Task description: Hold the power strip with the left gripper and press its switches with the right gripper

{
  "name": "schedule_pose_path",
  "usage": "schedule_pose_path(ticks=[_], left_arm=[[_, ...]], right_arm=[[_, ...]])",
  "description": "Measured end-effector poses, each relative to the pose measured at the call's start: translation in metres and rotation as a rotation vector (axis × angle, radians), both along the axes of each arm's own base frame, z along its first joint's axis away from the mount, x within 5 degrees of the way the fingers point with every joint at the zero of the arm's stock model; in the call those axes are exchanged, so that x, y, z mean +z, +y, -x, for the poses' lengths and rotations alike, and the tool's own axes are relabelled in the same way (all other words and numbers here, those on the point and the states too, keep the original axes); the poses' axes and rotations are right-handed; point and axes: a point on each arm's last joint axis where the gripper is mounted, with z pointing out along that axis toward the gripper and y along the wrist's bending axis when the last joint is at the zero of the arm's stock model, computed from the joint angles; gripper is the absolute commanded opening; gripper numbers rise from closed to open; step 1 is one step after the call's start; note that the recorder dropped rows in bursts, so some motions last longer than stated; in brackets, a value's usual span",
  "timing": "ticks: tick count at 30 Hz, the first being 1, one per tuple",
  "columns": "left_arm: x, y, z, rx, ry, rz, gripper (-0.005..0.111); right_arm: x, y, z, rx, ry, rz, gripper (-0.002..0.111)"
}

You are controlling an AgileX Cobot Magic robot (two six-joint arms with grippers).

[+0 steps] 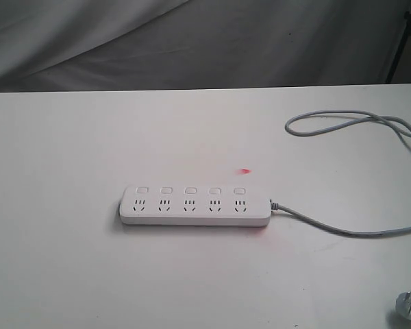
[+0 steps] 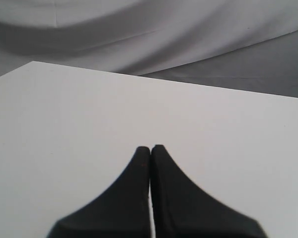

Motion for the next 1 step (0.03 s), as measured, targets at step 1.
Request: schedule_pose_path(ticks=[1], left_arm=[[0.0000,0.0000,0.0000,0.000,0.000,0.000,0.001]], right_arm=[[0.0000,0.0000,0.0000,0.000,0.000,0.000,0.000]])
